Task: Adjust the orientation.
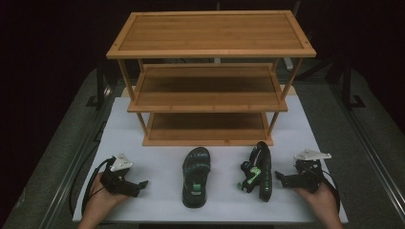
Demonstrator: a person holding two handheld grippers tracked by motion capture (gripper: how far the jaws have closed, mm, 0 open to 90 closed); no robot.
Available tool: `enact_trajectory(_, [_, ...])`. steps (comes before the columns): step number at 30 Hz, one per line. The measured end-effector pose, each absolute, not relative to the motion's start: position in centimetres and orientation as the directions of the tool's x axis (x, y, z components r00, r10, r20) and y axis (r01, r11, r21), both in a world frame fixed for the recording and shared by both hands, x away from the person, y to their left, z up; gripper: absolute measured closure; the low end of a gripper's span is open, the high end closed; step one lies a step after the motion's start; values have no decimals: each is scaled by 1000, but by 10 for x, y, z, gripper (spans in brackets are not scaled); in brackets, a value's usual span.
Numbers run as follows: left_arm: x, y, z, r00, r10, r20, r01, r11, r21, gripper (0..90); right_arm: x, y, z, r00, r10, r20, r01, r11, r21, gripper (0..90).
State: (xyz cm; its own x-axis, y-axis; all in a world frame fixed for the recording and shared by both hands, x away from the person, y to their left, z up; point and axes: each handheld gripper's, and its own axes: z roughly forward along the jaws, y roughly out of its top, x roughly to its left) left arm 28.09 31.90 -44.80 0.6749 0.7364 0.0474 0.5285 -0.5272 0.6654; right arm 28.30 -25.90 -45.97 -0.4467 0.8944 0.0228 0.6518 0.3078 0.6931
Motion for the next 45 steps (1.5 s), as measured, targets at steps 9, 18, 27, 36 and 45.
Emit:
enact_trajectory(9, [281,324,-453,677,736,10,526,-493,693,0,283,-259,-459,-444,896,22,656,308,689,8])
enact_trajectory(18, [281,324,-453,676,736,10,525,-492,694,0,269,-274,-437,-453,886,101,658,255,708,533])
enact_trajectory(27, [281,324,-453,677,736,9,526,-492,693,0,255,-271,-408,-517,850,99,614,288,735,896])
enact_trajectory(36, [281,324,-453,676,737,10,525,-491,695,0,256,-245,-378,-614,782,106,568,346,747,896])
enact_trajectory(45, [281,324,-453,677,736,10,525,-492,694,0,266,-221,-366,-686,717,125,529,373,762,895])
